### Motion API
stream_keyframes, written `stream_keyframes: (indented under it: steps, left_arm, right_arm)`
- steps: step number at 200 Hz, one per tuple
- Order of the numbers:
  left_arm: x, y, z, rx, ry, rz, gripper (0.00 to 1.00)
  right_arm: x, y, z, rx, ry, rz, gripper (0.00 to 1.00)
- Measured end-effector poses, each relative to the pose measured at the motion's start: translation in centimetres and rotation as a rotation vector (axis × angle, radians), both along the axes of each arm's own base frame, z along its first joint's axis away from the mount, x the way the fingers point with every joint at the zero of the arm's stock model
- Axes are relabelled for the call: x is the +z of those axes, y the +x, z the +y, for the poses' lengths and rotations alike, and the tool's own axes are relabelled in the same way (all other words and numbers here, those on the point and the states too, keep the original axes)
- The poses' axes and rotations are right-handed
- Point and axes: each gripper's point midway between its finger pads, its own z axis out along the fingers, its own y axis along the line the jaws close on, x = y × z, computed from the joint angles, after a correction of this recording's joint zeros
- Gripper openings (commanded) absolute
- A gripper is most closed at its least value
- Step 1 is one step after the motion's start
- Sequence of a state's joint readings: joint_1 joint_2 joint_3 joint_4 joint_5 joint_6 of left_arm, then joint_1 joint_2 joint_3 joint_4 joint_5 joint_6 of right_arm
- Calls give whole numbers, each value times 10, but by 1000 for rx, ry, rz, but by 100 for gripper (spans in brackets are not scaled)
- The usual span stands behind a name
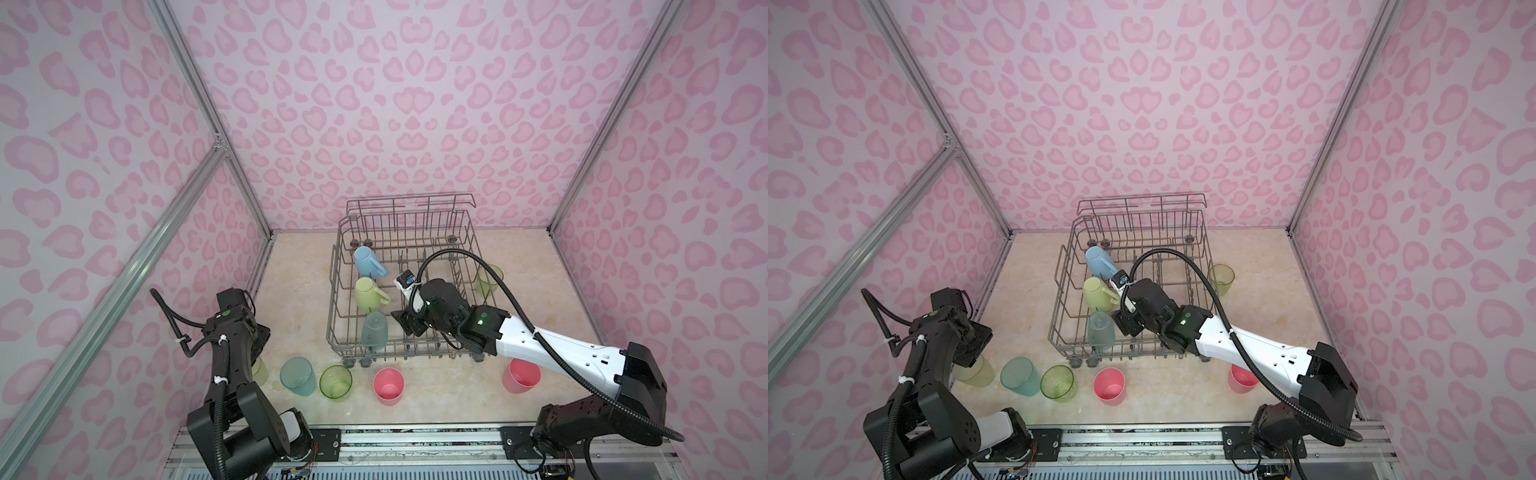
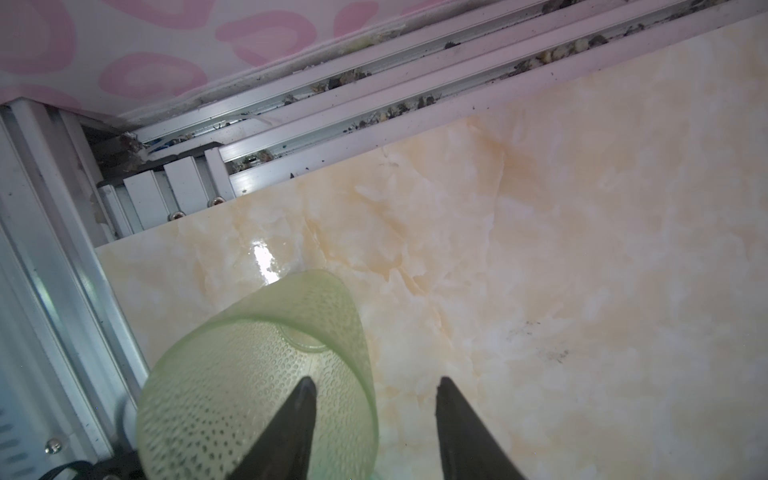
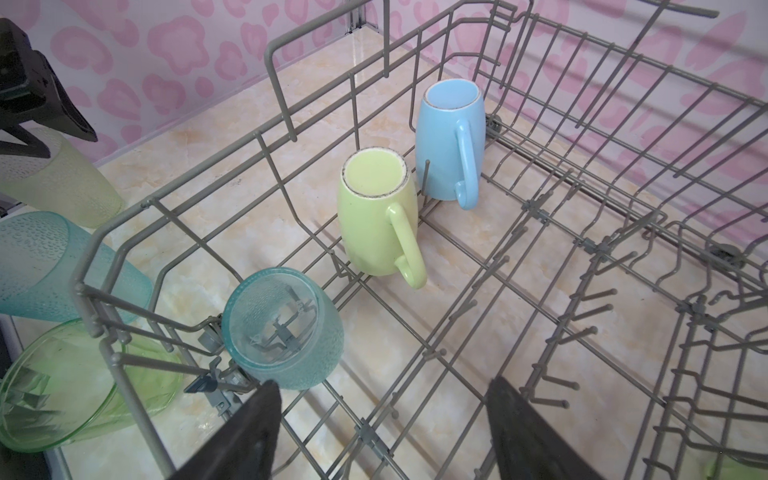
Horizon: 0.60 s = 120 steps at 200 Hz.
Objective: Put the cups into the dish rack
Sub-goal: 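Lift the light-green cup with the left gripper while the right gripper moves over the rack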
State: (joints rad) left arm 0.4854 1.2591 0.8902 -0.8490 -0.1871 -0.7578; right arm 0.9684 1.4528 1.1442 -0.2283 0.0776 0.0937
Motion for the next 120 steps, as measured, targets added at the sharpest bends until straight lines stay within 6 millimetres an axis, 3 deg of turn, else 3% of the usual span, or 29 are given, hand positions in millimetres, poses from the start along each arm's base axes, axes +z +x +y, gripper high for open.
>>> stream_keyframes:
  steps: [49, 69, 120]
  left_arm:
    - [-4, 1, 2, 4, -3, 7, 37]
    - [-4, 1, 2, 5, -3, 7, 27]
    - [-7, -1, 1, 5, -8, 13, 22]
  right_arm:
    - [-5, 1, 0, -1, -10, 6, 78]
    - [-7, 1, -1, 0, -12, 5, 78]
    - [-3, 2, -3, -8, -8, -8, 78]
